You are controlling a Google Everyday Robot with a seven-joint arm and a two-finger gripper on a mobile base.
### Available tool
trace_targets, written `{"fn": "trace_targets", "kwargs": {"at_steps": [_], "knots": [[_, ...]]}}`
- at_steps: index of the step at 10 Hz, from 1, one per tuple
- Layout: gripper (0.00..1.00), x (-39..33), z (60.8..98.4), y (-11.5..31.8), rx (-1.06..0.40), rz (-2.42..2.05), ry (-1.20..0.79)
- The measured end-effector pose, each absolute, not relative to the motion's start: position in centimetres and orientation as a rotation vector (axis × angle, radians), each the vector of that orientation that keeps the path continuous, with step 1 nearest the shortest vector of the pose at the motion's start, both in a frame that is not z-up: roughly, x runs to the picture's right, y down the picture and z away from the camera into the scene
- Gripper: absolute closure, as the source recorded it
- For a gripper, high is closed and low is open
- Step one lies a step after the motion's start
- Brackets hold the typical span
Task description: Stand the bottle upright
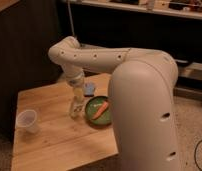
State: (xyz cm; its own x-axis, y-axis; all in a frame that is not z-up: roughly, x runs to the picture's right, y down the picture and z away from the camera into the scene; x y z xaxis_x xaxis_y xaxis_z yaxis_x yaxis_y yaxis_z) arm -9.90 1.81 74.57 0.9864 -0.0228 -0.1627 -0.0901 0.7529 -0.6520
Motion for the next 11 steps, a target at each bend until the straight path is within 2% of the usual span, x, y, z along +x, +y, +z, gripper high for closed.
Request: {"fn": "trace_targets", "kwargs": {"at_steps": [4,5,7,11], "knots": [[0.9,-11.07,74.47,1.81,-0.724,0.012,0.163],[0.86,-11.15,74.47,1.79,-0.725,0.006,0.169],[0.7,-11.06,74.47,1.62,-0.723,-0.005,0.184],[0.7,-10.72,74.42,1.72,-0.728,-0.018,0.205]]}}
